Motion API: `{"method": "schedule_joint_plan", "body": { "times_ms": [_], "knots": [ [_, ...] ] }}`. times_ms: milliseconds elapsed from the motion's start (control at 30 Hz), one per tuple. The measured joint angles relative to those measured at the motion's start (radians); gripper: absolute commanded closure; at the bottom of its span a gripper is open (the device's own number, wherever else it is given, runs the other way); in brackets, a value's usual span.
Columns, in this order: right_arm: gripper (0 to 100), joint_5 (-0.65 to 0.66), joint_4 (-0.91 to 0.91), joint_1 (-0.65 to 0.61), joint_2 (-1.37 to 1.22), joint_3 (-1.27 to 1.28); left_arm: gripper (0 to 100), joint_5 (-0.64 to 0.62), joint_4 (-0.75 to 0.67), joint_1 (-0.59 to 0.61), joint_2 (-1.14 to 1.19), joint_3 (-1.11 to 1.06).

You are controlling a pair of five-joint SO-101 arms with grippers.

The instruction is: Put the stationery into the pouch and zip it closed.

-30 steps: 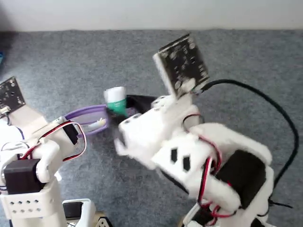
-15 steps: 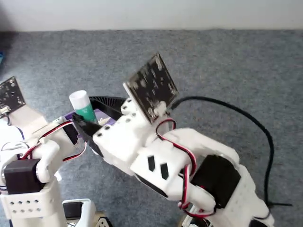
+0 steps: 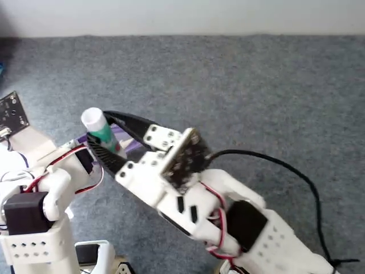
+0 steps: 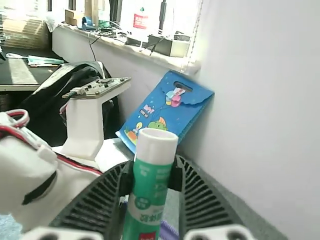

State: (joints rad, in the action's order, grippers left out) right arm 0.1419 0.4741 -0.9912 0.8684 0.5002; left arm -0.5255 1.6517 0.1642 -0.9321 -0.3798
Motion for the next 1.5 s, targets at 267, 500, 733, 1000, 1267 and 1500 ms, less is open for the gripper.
{"method": "schedule_joint_plan", "body": {
  "times_ms": [267, 500, 733, 1000, 1267, 1500],
  "knots": [
    [99.1, 0.063, -0.272, 0.028, -0.133, 0.107, 99, 0.000, 0.000, 0.002, 0.000, 0.000],
    [91.6, 0.080, -0.287, 0.051, -0.115, 0.290, 99, 0.000, 0.000, -0.002, 0.000, -0.002],
    [78.5, 0.106, -0.064, 0.058, 0.046, 0.315, 99, 0.000, 0.000, -0.003, 0.000, -0.002],
    [94.6, 0.106, 0.054, 0.078, 0.249, 0.316, 99, 0.000, 0.000, -0.002, 0.000, -0.002],
    [99.0, 0.106, 0.152, 0.318, 0.374, 0.316, 99, 0.000, 0.000, 0.000, 0.000, -0.002],
    [87.6, -0.040, 0.425, 0.445, 0.379, 0.275, 99, 0.000, 0.000, 0.000, 0.000, -0.015]
  ]
}}
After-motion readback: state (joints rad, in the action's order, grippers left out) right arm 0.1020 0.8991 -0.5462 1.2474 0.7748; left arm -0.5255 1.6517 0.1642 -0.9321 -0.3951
